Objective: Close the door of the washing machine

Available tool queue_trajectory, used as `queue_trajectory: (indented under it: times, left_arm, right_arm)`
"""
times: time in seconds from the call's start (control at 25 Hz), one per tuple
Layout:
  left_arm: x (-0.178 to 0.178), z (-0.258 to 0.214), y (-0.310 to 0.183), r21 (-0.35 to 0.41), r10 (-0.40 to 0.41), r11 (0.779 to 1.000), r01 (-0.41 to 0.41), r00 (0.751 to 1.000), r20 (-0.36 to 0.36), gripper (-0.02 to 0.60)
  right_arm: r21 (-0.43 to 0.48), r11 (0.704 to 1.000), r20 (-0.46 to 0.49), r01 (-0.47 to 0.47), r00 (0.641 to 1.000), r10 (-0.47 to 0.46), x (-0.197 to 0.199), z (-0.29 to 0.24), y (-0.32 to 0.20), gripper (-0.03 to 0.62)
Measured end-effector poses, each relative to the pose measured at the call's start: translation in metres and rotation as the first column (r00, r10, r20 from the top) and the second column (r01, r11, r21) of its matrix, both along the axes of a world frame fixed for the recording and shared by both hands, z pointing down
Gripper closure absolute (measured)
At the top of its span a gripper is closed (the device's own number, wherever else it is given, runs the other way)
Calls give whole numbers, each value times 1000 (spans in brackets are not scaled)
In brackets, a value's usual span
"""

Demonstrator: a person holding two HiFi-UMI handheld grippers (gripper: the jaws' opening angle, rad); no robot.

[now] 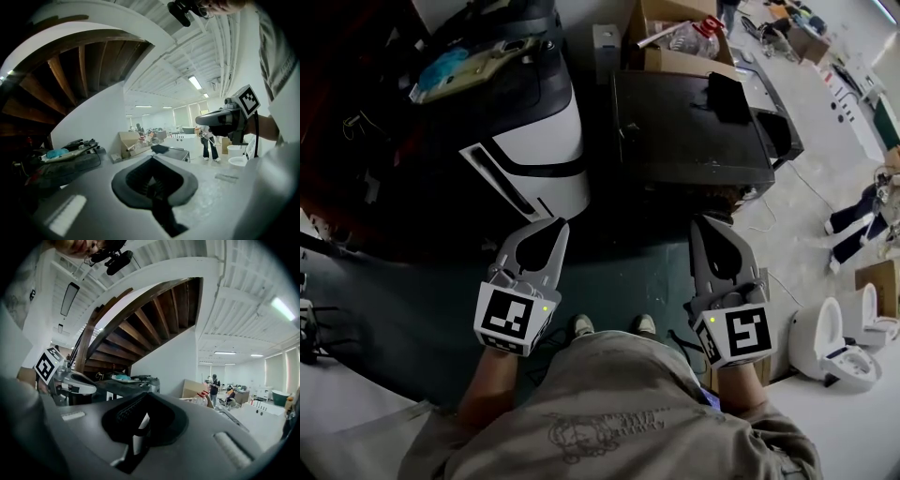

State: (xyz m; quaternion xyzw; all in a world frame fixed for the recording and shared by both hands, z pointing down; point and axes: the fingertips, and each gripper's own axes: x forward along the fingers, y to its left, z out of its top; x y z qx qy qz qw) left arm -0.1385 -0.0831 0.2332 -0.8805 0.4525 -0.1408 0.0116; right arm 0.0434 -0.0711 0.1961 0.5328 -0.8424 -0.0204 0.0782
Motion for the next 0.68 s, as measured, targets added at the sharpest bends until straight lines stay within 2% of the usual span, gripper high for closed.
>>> queue_trajectory:
  times: [0.44,0.68]
  left_arm:
    - [12,-9,-1,23,11,1000,-11,1000,3,581]
    - [12,2,2,-16,-14,1000,14,1000,5,581]
  right_arm:
    - [-16,1000,-2,11,1000,-11,6,-3,2,566]
    - [-43,999,-20,2,1000,-2,17,6,4,566]
